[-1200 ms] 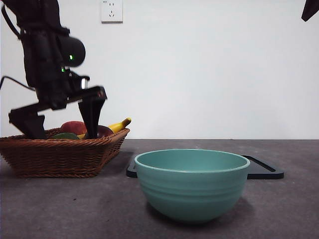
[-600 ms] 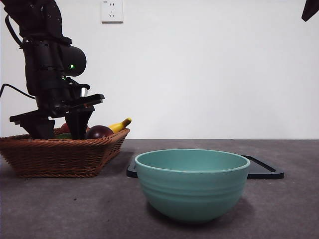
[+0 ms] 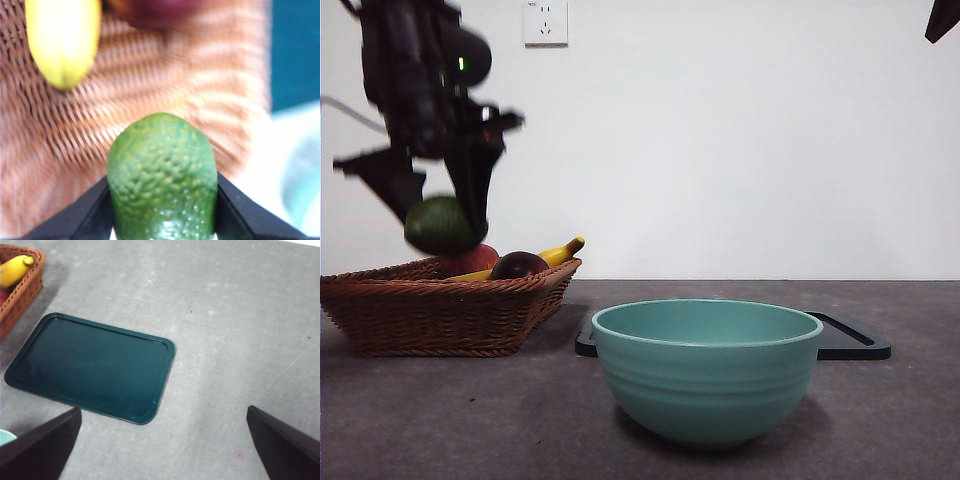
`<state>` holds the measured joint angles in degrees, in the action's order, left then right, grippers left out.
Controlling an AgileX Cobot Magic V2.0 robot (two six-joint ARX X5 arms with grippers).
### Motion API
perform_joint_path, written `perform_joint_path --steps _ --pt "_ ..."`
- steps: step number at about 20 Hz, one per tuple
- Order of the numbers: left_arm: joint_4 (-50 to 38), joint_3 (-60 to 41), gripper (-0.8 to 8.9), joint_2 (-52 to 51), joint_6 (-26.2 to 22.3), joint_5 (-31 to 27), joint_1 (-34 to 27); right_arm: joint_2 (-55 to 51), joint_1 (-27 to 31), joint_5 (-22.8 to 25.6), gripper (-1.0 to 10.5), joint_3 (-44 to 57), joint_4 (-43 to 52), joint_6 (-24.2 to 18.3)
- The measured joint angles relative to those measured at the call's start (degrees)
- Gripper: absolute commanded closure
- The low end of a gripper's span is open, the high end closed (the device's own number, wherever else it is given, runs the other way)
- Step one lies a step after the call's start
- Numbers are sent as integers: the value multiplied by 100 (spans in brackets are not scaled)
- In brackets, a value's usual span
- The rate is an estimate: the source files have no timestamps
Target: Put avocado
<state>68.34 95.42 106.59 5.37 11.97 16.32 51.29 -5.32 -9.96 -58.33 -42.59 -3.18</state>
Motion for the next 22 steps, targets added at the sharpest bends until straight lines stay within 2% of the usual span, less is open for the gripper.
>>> perform_joint_path --steps 3,7,14,19,22 --pt "308 13 724 -588 2 0 341 0 -2 0 352 2 -2 0" --pt "422 15 724 -918 9 0 1123 0 -2 0 352 2 -2 0" --pt "184 15 724 -822 11 2 2741 0 -2 0 352 2 -2 0" --pt "-103 15 724 -752 142 2 3477 0 -2 -2 352 2 -2 0" --pt "-236 15 725 -544 151 -96 3696 0 -2 -13 352 2 -2 0"
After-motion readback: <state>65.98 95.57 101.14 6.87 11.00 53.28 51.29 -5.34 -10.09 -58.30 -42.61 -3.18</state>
